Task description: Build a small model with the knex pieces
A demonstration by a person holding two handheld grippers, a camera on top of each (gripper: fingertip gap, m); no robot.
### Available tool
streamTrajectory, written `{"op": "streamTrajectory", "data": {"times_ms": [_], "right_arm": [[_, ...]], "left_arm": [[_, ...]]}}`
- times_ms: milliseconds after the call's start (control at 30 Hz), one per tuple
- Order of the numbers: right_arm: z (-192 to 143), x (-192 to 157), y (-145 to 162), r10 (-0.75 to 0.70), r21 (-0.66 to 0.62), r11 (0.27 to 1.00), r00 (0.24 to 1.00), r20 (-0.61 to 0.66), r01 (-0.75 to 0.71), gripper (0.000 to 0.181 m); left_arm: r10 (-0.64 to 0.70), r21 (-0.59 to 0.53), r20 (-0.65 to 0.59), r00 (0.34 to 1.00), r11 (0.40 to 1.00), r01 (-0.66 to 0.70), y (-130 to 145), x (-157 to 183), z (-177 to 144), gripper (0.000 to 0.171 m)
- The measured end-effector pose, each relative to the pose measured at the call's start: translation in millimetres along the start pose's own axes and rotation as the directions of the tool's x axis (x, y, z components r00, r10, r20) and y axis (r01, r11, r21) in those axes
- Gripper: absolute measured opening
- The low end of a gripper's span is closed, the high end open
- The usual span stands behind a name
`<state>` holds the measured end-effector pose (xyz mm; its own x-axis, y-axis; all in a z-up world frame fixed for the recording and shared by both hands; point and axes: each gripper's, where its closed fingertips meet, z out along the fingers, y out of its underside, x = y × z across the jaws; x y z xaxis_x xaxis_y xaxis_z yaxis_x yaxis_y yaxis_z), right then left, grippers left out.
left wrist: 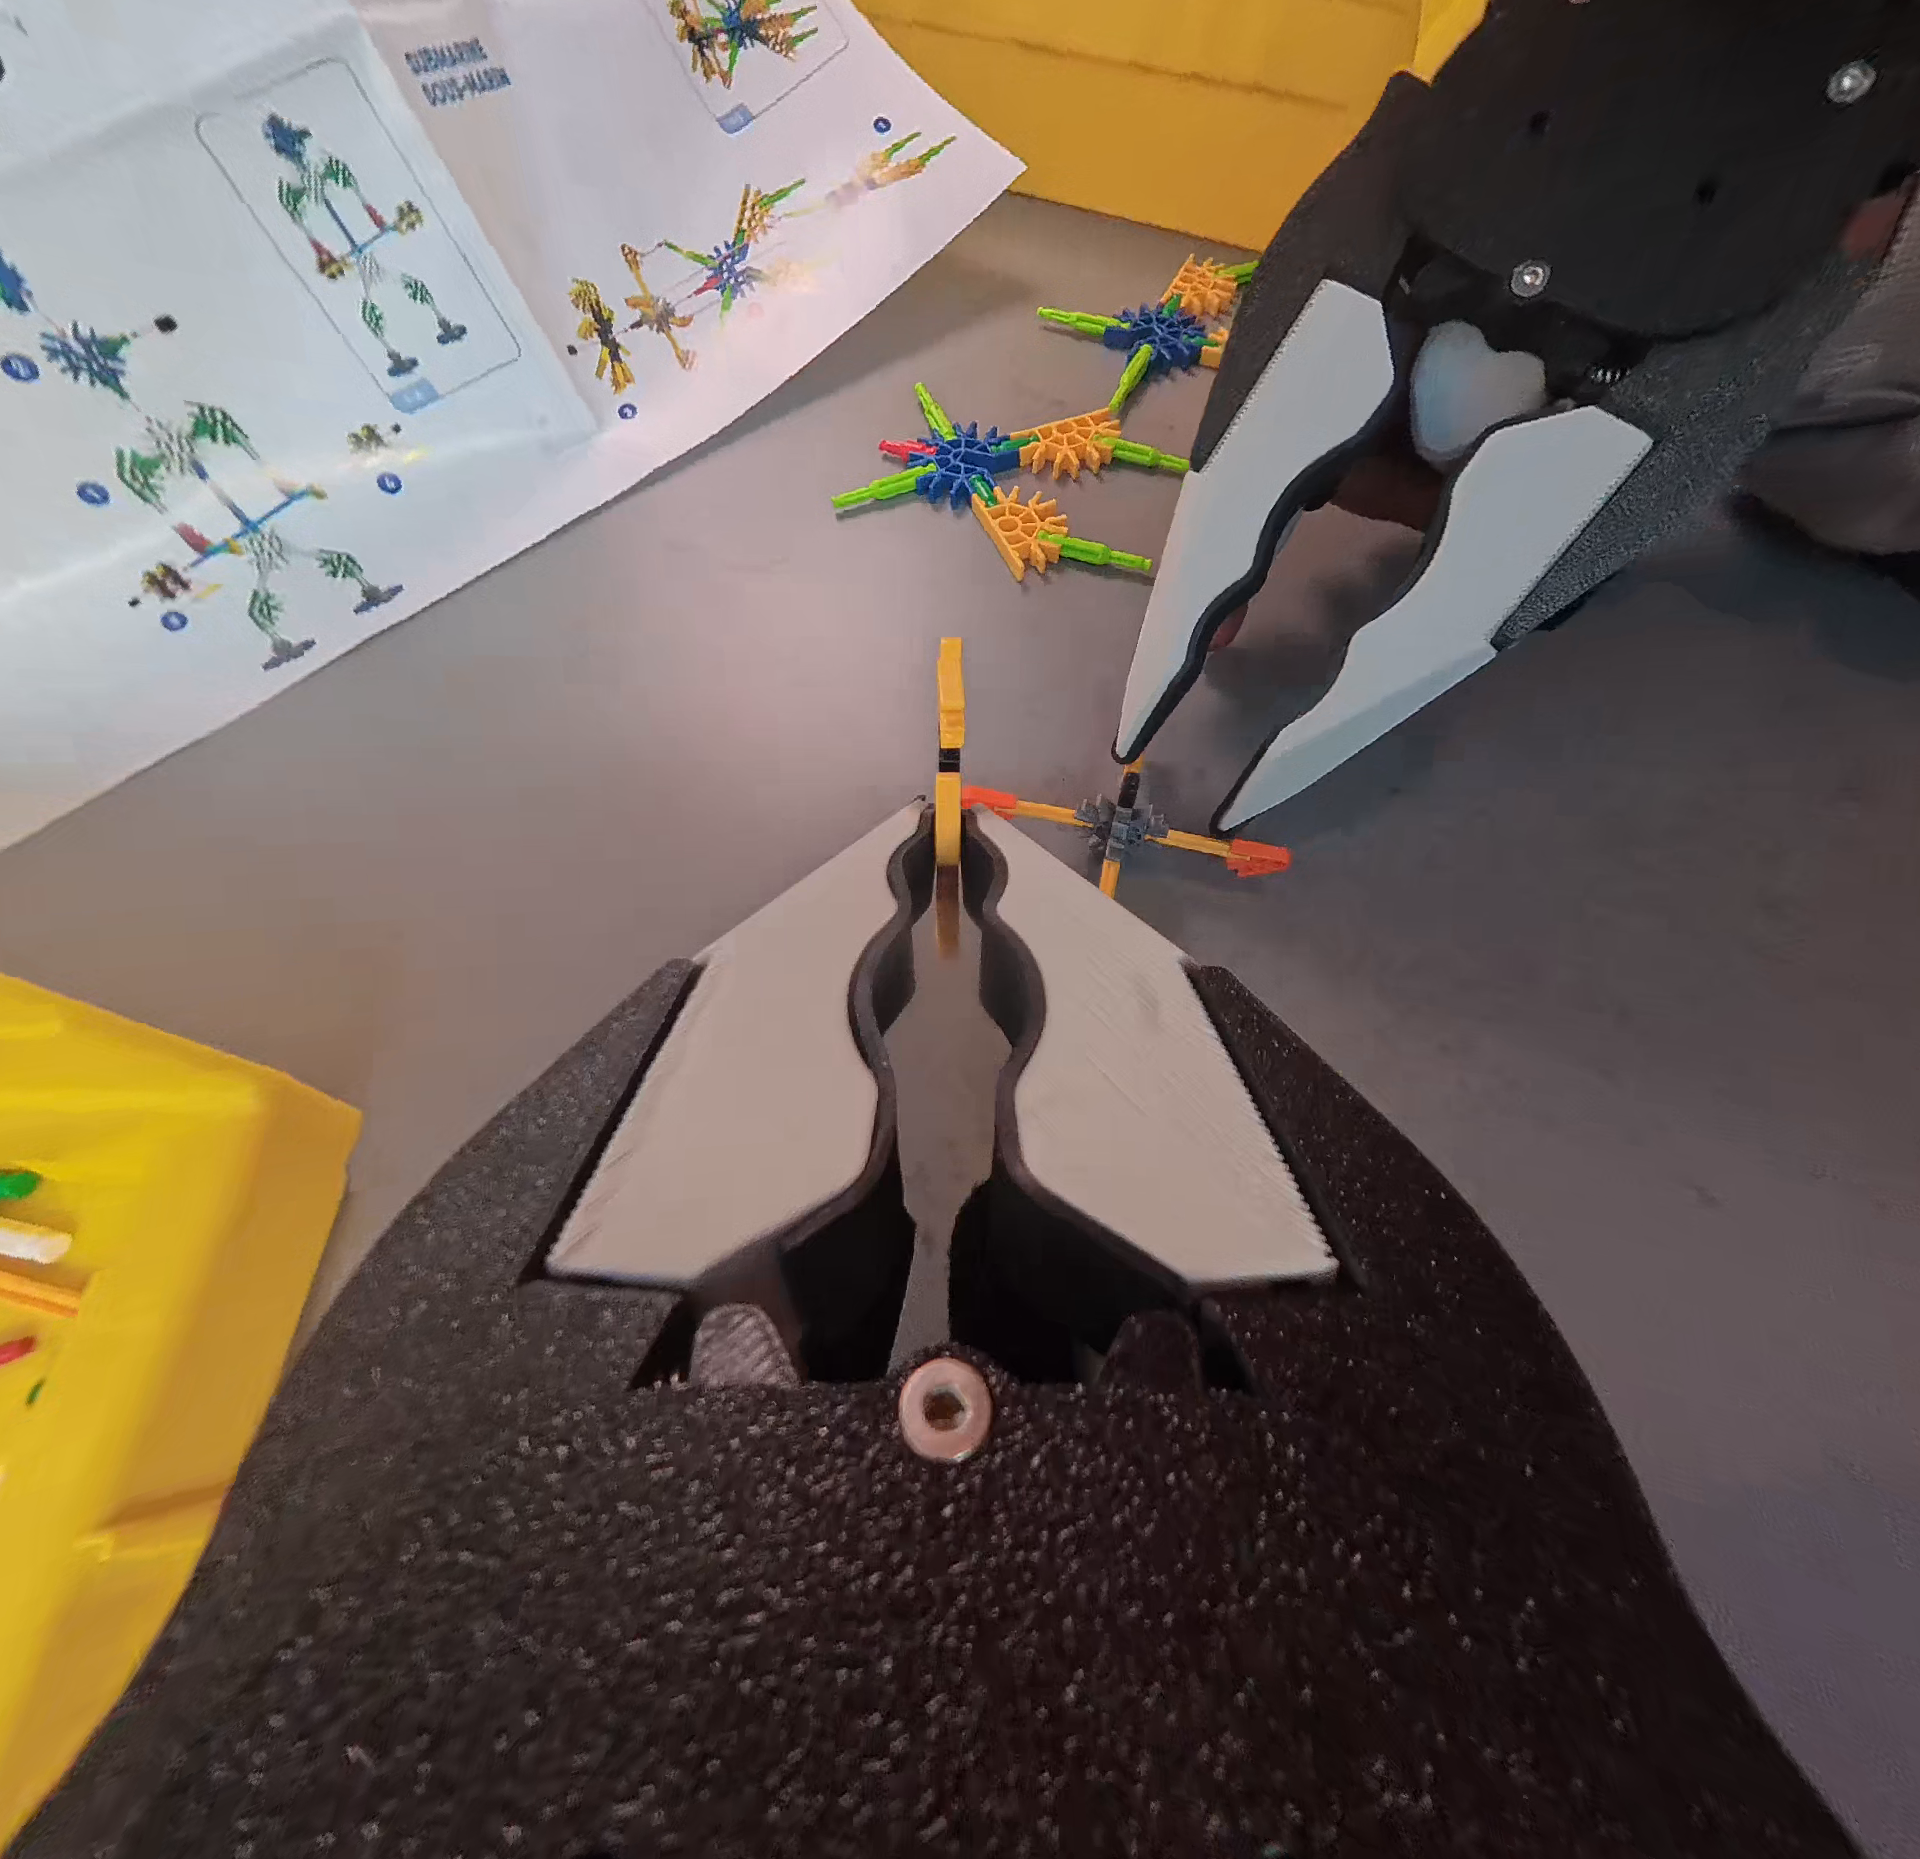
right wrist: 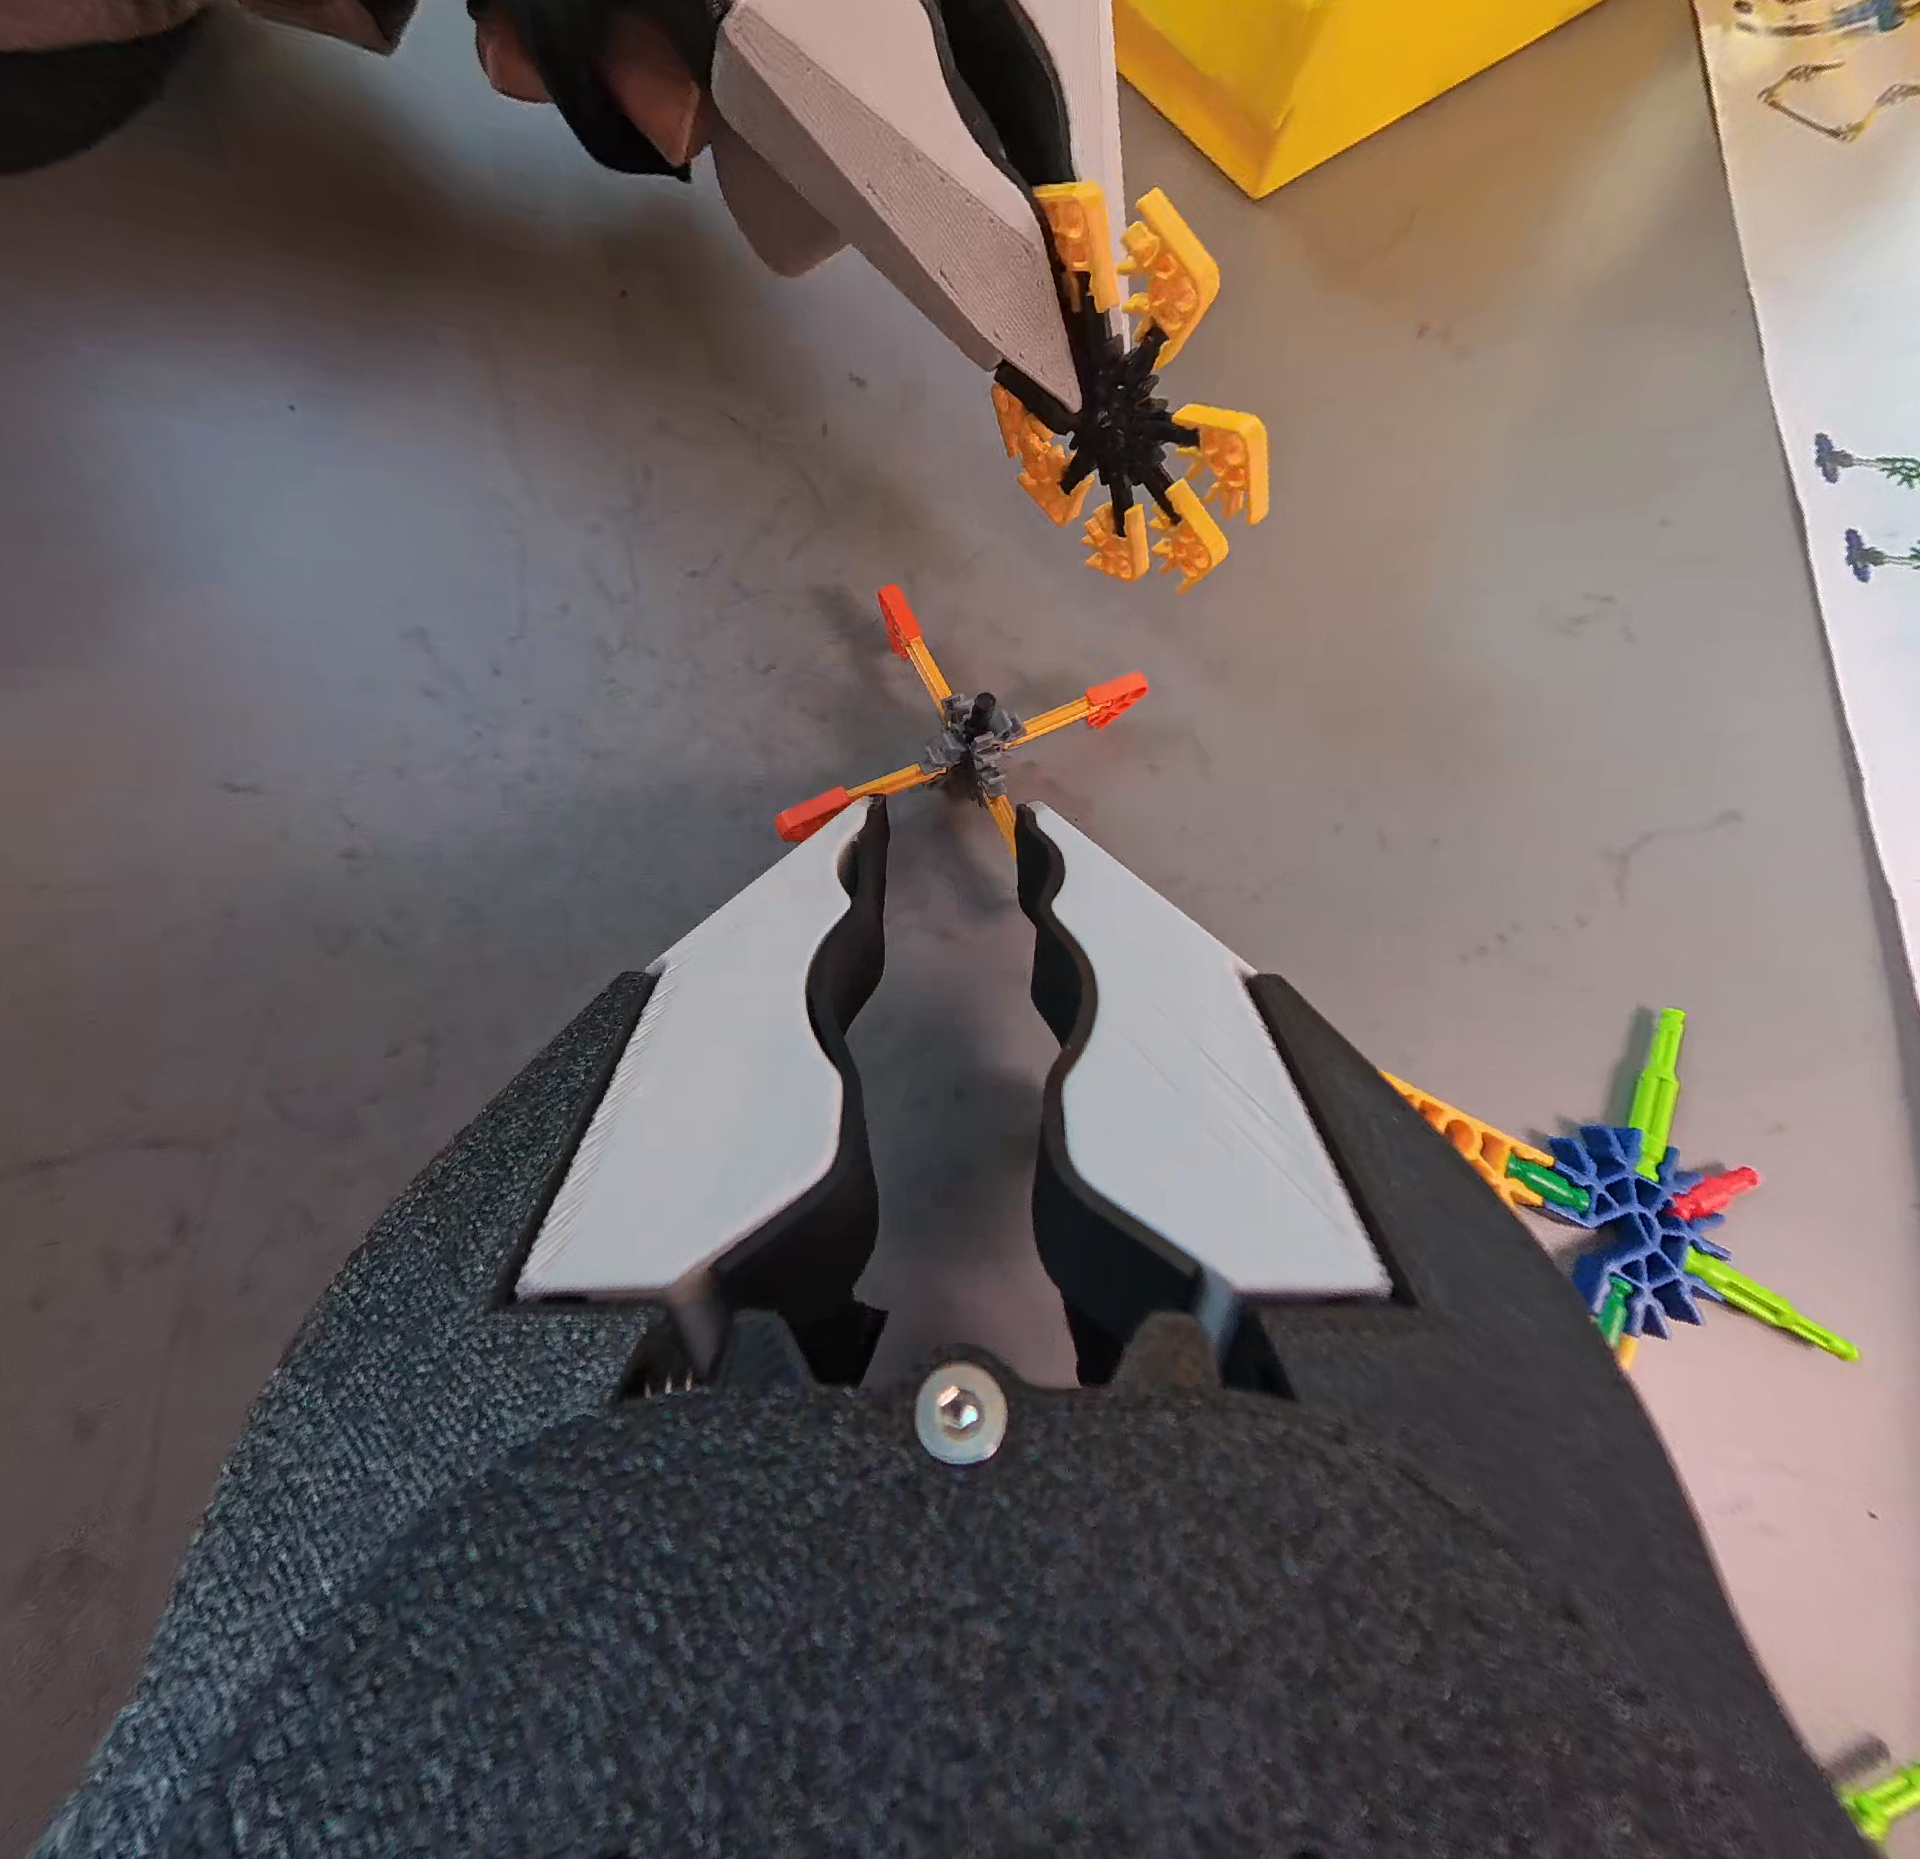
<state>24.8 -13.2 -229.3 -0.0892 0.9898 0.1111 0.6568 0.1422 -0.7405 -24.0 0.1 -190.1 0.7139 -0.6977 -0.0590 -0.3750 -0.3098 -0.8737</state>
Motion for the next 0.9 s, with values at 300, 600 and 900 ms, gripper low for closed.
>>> {"op": "streamTrajectory", "data": {"times_ms": [300, 600, 900], "right_arm": [[-8.3, 9.6, -8.5, 0.013, 0.048, 0.999, 0.999, -0.043, -0.011, 0.023], [-30.5, 11.8, -35.7, -0.127, 0.203, 0.968, 0.985, -0.115, 0.149, 0.029], [-28.5, 17.8, -29.9, -0.414, 0.063, 0.89, 0.858, -0.303, 0.451, 0.003]], "left_arm": [[0.499, -0.02, 0.158, 0.852, 0.864, -0.502, -6.1, 19.9, 5.0, 0.004], [0.752, -0.04, 0.285, 0.595, 0.629, -0.776, -21.0, 38.9, 5.2, 0.004], [0.534, 0.01, 0.108, 0.838, 0.843, -0.538, -2.6, 35.4, 9.6, 0.018]]}}
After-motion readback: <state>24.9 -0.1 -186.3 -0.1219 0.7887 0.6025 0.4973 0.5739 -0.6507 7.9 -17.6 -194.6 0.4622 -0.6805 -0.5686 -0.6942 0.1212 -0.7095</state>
